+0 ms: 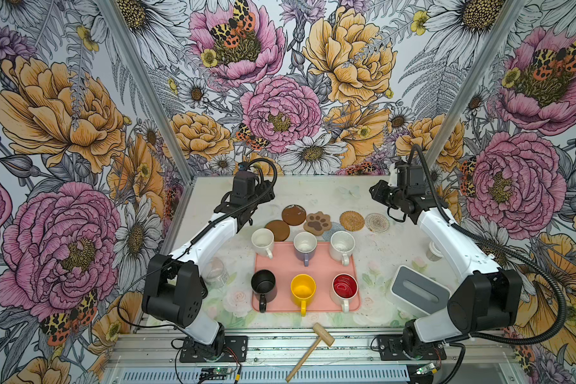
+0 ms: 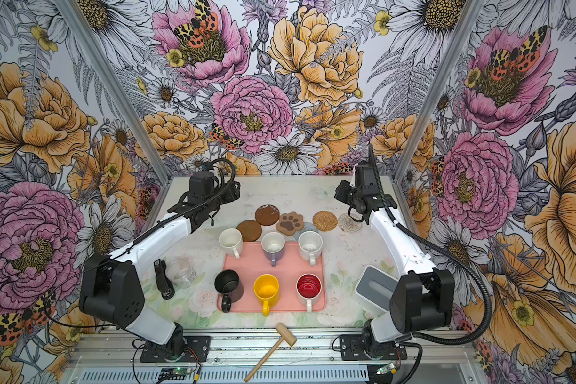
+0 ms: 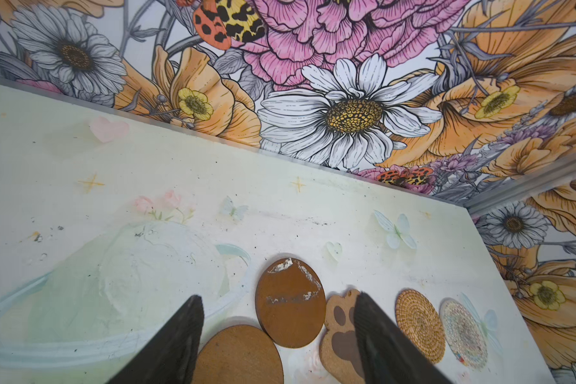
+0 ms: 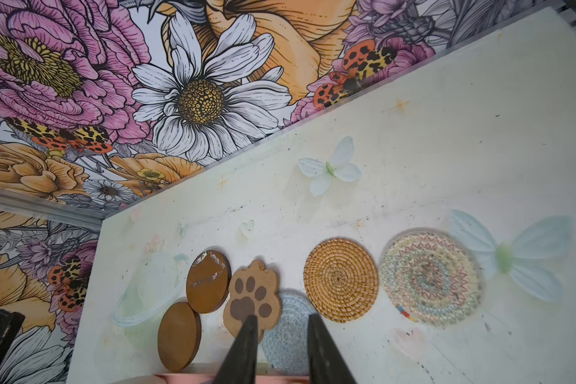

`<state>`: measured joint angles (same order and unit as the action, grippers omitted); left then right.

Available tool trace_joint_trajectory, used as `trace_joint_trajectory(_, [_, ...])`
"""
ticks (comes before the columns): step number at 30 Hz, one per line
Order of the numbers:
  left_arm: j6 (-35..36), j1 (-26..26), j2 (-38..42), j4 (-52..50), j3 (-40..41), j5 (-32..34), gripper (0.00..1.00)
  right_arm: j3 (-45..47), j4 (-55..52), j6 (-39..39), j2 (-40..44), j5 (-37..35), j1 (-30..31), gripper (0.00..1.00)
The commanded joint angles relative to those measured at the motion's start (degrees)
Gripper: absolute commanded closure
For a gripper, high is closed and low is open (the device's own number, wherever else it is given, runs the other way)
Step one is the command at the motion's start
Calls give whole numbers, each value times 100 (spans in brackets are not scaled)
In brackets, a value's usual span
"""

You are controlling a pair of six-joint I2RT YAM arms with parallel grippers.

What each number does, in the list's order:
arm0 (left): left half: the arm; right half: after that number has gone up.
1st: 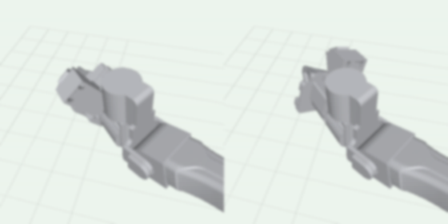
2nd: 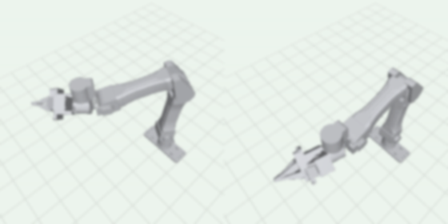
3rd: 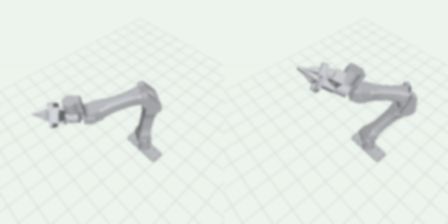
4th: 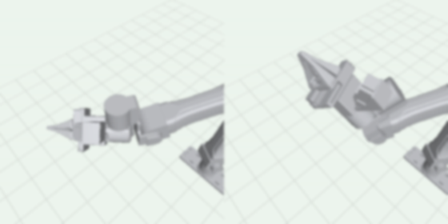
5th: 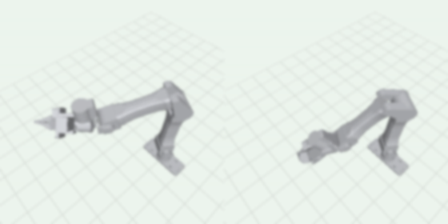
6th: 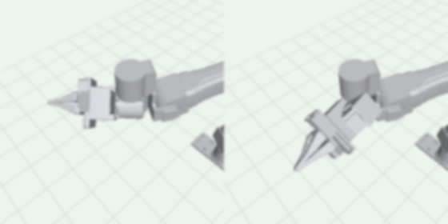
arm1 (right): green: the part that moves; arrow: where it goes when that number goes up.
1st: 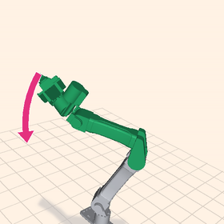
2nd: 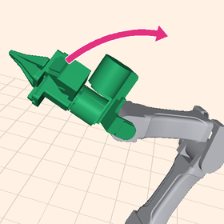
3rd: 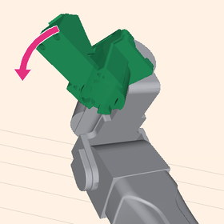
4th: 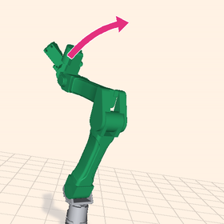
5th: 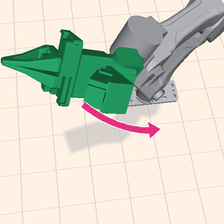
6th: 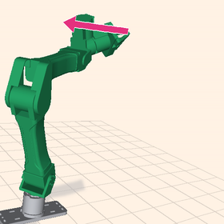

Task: Place cups on coasters
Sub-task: Move the coaster to the top-left of the table.

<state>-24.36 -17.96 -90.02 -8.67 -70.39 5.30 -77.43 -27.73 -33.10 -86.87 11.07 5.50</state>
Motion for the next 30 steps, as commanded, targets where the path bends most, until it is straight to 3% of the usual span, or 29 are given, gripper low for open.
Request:
trace_joint_trajectory(1, [-187,-143,33,243,-28,964,27,-215,482,178,-269,510,-89,71])
trace_joint_trajectory(9, [-278,-200,2,638,172,1886,27,-132,1014,697,-825,1129,-176,64])
trace_joint_trajectory(13, [-24,-191,37,654,124,2094,26,-53,1457,451,-1037,1164,-190,64])
trace_joint_trajectory(24, [333,-114,178,530,-35,1985,25,-911,1599,5,-1776,1610,-25,66])
trace_joint_trajectory(30, [662,-84,286,-180,-276,1778,24,-1167,1577,-274,-2100,1666,196,66])
